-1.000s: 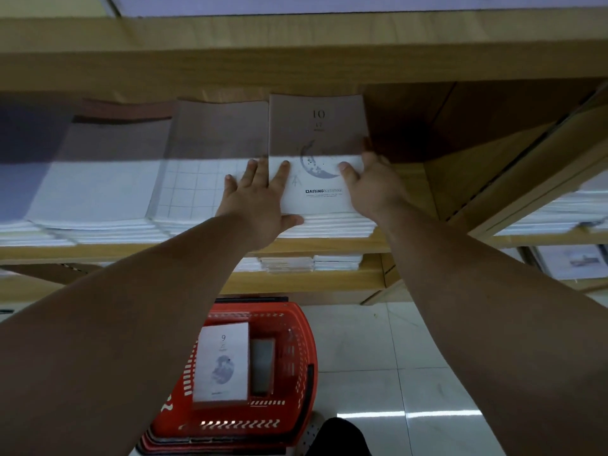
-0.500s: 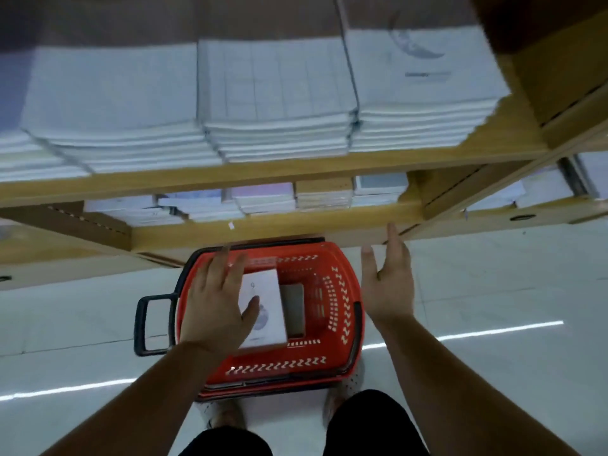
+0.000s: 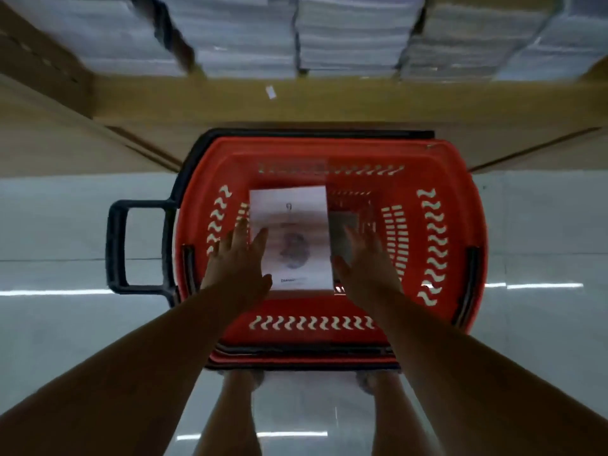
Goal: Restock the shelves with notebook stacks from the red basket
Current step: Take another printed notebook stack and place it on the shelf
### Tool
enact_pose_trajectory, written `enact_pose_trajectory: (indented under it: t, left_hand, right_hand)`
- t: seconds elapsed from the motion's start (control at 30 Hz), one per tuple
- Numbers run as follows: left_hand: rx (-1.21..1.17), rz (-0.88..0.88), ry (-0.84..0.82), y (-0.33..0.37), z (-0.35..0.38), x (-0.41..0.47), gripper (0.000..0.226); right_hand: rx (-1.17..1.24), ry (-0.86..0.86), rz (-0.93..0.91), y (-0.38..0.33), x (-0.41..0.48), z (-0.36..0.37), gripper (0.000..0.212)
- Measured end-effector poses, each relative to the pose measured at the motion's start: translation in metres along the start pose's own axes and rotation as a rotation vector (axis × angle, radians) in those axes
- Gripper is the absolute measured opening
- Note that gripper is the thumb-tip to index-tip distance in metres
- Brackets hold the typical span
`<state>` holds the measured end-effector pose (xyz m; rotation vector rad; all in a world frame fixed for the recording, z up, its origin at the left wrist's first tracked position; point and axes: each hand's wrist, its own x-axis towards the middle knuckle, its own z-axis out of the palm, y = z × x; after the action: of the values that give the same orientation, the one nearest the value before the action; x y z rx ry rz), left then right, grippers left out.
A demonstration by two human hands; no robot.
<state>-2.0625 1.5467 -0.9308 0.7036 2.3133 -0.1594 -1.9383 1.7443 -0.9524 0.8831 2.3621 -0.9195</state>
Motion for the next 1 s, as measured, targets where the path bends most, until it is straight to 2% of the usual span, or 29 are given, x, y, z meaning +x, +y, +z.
enact_pose_trajectory:
  t: [0.2,0.47,0.63,0.73,0.83,1.0]
  left_hand:
    - [0.017,0.011,-0.041,-0.001,0.049,0.053,0.096]
    - [-0.044,-0.008,0.044,-0.004,0.100,0.099,0.077]
    - [-0.201,-0.114,0.023,-0.002,0.118,0.115,0.090]
    - [-0.416,-0.156,0.037,-0.001,0.119,0.118,0.096]
    - [-0.617,-0.194,0.035,0.000,0.116,0.121,0.100]
    - [-0.663,-0.249,0.049,0.003,0.109,0.118,0.103]
  right_hand:
    - [-0.088,-0.175,-0.027,0.019,0.039,0.049,0.076]
    - [0.021,-0.145,-0.037,0.021,0.090,0.095,0.075]
    - [0.007,-0.119,-0.088,0.028,0.101,0.109,0.084]
    - [0.093,-0.087,-0.049,0.030,0.105,0.112,0.093]
    - [0.145,-0.081,-0.027,0.029,0.106,0.114,0.092]
    - [0.191,-0.069,-0.013,0.028,0.105,0.115,0.096]
